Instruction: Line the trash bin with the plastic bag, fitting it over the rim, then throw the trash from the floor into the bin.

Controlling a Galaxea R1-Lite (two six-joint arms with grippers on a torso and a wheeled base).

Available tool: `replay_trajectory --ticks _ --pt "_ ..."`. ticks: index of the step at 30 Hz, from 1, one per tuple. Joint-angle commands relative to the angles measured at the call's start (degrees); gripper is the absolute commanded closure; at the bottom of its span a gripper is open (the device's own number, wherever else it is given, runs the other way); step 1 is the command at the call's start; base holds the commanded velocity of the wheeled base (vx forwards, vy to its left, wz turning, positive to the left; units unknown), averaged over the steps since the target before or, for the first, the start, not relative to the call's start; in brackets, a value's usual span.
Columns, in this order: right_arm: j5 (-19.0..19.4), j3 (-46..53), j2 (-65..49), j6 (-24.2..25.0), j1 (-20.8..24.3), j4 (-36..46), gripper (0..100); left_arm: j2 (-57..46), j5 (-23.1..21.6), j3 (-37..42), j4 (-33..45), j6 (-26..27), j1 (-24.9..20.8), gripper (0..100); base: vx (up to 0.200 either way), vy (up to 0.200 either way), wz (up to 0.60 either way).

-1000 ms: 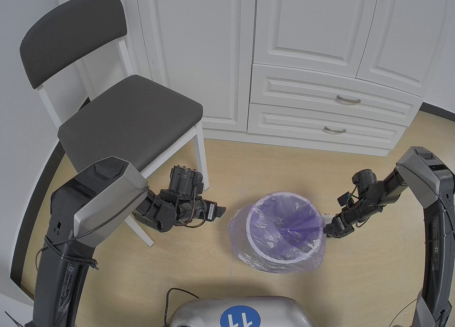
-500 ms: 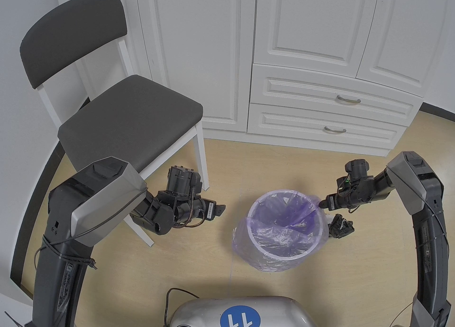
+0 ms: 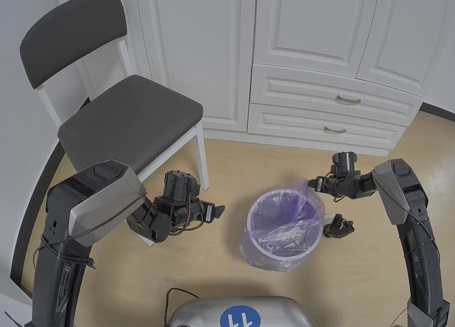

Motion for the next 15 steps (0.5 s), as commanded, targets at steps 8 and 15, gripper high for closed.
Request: replay_trajectory --ticks 8,15 --pt "-1.68 7.35 -6.73 -12.22 -3.97 5.15 0 -0.91 -0.04 3.48 -2.98 -0.05 -0.06 0 0.000 0.000 0.00" --pt "-2.03 15.44 -14.20 -19.87 -8.01 5.59 0 -0.99 -0.13 4.80 -4.21 -0.14 -0.06 0 0.000 0.000 0.00"
